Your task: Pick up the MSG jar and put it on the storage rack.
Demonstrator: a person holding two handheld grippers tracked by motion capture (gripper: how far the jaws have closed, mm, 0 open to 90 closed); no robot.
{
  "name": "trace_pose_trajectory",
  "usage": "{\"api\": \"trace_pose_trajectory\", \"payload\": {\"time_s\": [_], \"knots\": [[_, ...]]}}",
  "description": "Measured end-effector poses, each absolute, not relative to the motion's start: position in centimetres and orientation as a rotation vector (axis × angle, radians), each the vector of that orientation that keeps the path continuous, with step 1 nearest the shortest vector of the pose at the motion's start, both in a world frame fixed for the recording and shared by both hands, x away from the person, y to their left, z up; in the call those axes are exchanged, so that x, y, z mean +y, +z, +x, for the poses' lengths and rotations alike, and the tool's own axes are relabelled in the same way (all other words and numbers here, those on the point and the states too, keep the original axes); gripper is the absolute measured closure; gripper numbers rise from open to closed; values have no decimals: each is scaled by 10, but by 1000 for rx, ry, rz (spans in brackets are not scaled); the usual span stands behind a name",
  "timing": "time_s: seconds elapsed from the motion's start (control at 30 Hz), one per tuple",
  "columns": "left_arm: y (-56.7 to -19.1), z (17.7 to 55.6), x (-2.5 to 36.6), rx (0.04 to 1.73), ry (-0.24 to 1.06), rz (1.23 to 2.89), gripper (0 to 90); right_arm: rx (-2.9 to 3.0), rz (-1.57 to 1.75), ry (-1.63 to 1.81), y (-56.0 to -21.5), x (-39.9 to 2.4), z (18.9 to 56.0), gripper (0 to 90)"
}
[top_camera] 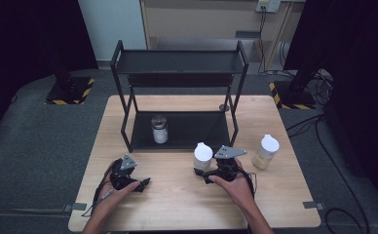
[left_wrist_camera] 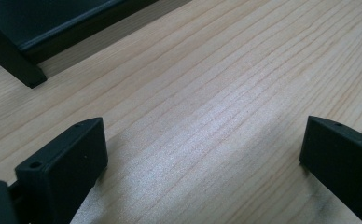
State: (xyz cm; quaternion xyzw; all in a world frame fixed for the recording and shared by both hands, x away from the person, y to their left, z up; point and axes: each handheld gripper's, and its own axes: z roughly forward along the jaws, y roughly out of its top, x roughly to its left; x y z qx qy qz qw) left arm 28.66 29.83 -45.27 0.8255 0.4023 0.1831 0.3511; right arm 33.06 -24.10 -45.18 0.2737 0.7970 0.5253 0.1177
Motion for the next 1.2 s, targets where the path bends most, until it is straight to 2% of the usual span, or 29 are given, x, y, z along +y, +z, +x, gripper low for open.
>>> {"api": "trace_pose_trajectory", "payload": {"time_s": [0.6, 1.2], "knots": [[-453, 285, 297, 1048, 479, 2133, 0, 2302, 800, 1488, -449, -229, 328, 292], [-453, 285, 297, 1049, 480, 2134, 0, 2271, 824, 1452, -441, -219, 317, 312]]}}
